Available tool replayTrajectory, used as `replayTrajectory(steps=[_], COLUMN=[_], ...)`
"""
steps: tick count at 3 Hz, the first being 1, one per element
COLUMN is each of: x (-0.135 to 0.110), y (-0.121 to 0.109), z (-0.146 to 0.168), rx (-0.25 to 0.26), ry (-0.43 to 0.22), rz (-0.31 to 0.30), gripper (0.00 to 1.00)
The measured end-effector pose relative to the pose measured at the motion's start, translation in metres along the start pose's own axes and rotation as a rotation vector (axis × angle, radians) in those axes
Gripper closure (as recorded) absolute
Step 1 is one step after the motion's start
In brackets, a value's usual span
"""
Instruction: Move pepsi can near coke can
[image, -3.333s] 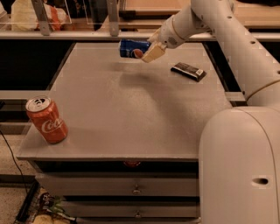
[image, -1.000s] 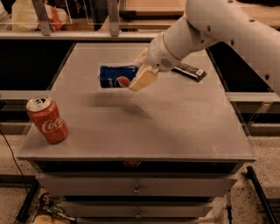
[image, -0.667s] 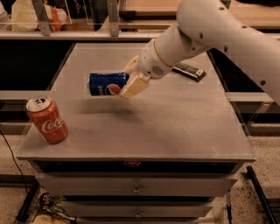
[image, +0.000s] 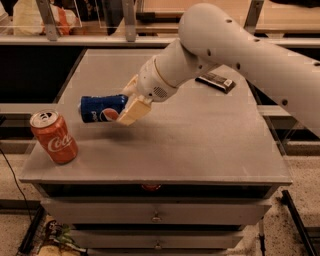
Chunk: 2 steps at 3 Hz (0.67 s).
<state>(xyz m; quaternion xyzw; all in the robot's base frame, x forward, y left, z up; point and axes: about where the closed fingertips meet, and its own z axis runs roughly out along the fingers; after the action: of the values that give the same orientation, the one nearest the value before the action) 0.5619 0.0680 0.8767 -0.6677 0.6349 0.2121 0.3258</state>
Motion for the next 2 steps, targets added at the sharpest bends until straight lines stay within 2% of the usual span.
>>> replayTrajectory(steps=[2], x=[-0.016], y=[0.018], z=[0.033], rx=[-0.042], ry=[0.008], rz=[-0.006], gripper=[1.00])
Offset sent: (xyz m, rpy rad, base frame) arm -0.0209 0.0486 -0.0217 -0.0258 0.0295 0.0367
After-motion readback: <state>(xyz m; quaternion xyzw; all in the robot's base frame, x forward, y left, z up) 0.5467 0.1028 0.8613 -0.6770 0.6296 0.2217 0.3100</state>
